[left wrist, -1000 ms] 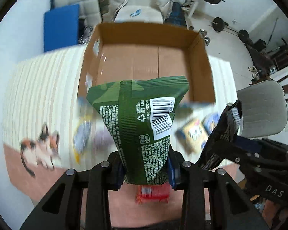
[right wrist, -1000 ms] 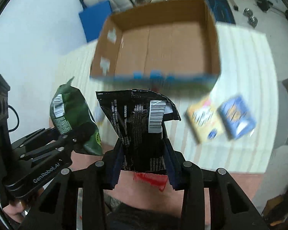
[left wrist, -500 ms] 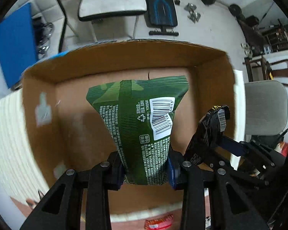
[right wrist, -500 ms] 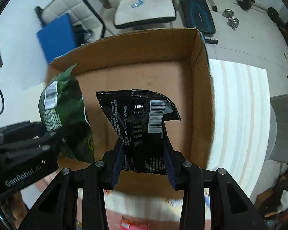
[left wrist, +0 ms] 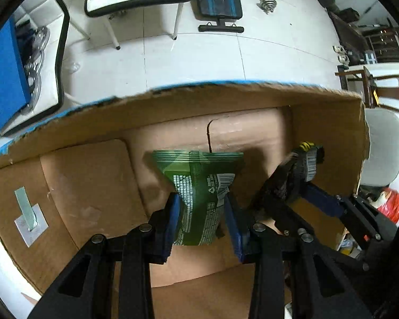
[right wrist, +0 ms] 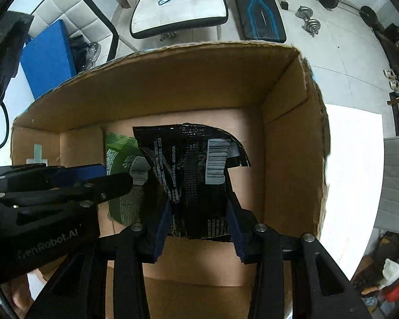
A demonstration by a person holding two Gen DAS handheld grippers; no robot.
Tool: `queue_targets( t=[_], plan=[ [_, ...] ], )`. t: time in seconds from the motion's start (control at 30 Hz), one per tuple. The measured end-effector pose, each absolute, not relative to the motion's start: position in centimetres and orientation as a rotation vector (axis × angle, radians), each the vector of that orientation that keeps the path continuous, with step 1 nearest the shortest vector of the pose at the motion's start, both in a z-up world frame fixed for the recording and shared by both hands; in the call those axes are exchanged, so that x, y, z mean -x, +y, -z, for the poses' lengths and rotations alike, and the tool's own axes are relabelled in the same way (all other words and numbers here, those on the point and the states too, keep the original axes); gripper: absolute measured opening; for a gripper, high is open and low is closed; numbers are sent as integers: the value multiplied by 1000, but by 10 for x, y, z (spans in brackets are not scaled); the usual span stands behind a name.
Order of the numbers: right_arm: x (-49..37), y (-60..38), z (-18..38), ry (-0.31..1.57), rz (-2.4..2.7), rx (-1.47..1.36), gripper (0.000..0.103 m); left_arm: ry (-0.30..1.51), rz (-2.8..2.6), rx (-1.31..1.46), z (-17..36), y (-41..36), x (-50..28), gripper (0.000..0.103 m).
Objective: Organize soft objects
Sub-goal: 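Carry both bags into the box and open both tools, then grasp the orange panda bag with the left tool while the right tool grasps the yellow tissue pack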
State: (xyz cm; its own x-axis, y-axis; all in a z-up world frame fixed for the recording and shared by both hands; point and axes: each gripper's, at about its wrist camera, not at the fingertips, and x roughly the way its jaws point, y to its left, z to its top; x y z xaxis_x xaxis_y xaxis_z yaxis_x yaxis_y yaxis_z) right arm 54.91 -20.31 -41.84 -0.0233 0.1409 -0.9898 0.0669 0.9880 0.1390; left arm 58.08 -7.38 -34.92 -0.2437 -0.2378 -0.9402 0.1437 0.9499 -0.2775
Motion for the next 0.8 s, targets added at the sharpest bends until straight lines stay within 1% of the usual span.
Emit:
queue_targets(
  t=[0.03, 0.07, 0.1, 0.13, 0.17, 0.2, 0.23, 0.27, 0.3, 0.33, 0.37, 0.4, 0.47, 0.67, 0.8],
  plan=[
    [-549, -203, 417, 1597, -59, -166, 50, 1787, 347, 82, 351, -72, -582, 34],
    [-550, -204, 416, 1601, -61, -177, 52, 1784, 331, 84, 349, -70, -581, 39],
    [-548, -205, 413, 1599, -62, -182, 58, 1775, 326, 84, 347, -68, -581, 42],
    [-547, -204, 408, 1594, -61, -177, 61, 1763, 319, 79, 345, -66, -581, 54],
    [-547, -203, 405, 1588, -55, -165, 73, 1750, 306, 68, 342, -64, -579, 70],
    [-546, -202, 400, 1577, -51, -147, 81, 1731, 296, 63, 337, -62, -577, 75],
    [-544, -200, 396, 1572, -49, -127, 81, 1713, 292, 55, 336, -60, -575, 81],
    [-542, -199, 393, 1575, -46, -112, 81, 1700, 284, 41, 333, -58, -573, 88],
    [-540, -199, 391, 1577, -47, -108, 81, 1683, 276, 31, 327, -57, -568, 92],
    [-536, -198, 389, 1582, -51, -103, 82, 1669, 271, 28, 324, -55, -565, 97],
    [-533, -197, 387, 1585, -55, -99, 90, 1654, 264, 27, 320, -53, -561, 99],
    [-529, -196, 383, 1583, -59, -93, 98, 1643, 260, 29, 318, -51, -557, 99],
    [-517, -196, 374, 1575, -65, -87, 103, 1616, 250, 32, 310, -46, -548, 100],
    [-479, -204, 345, 1536, -87, -112, 103, 1530, 225, 5, 271, -34, -515, 100],
    [-451, -207, 319, 1499, -125, -111, 103, 1435, 242, -36, 233, -26, -479, 100]
  ],
)
